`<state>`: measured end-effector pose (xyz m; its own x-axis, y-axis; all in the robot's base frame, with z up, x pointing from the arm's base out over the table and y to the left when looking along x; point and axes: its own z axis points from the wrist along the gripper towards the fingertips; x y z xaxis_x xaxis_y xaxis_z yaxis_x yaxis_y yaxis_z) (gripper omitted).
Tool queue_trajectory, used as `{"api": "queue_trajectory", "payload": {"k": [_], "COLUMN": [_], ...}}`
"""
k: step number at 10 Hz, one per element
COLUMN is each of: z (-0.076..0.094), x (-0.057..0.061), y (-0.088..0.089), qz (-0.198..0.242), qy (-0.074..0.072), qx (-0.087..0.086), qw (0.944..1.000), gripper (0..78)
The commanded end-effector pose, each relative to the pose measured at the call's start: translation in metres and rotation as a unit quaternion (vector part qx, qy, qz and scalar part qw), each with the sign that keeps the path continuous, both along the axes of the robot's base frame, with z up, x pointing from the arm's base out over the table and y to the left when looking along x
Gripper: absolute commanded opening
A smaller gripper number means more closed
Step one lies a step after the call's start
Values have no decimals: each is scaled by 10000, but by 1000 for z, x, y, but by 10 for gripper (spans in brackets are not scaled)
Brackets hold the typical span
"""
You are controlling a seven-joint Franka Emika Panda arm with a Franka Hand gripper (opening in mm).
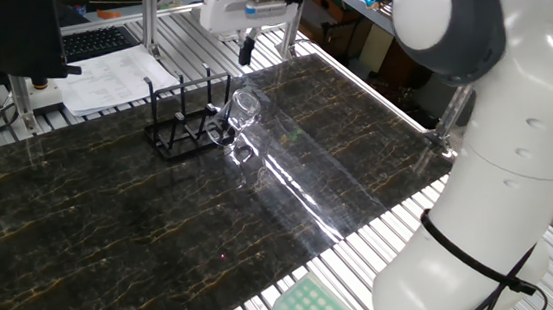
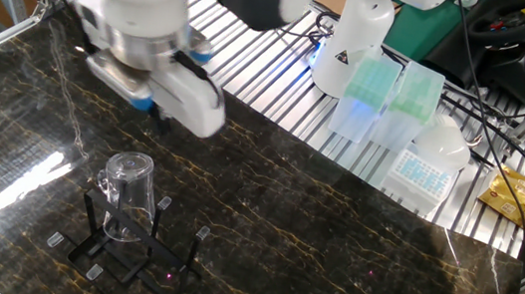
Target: Put the cup on the cup rack
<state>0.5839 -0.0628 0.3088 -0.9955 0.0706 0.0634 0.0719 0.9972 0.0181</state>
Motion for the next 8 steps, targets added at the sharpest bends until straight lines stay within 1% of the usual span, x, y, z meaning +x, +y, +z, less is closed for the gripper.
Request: {"api": "queue_trajectory", "payload": {"k": [1, 2, 3, 4, 5, 8], "z": [-5, -5, -5, -4, -2, 3], "x": [-10, -11, -12, -13, -16, -23], "y": [18, 19, 20, 21, 24, 31], "qz": [16, 191, 239, 240, 226, 200], "qy": [-16, -22, -24, -29, -34, -69], "qx": [-13, 9, 13, 11, 9, -49], "qw": [10000, 9998, 9997, 9997, 9997, 9998], "gripper": [11, 11, 11, 11, 11, 11]}}
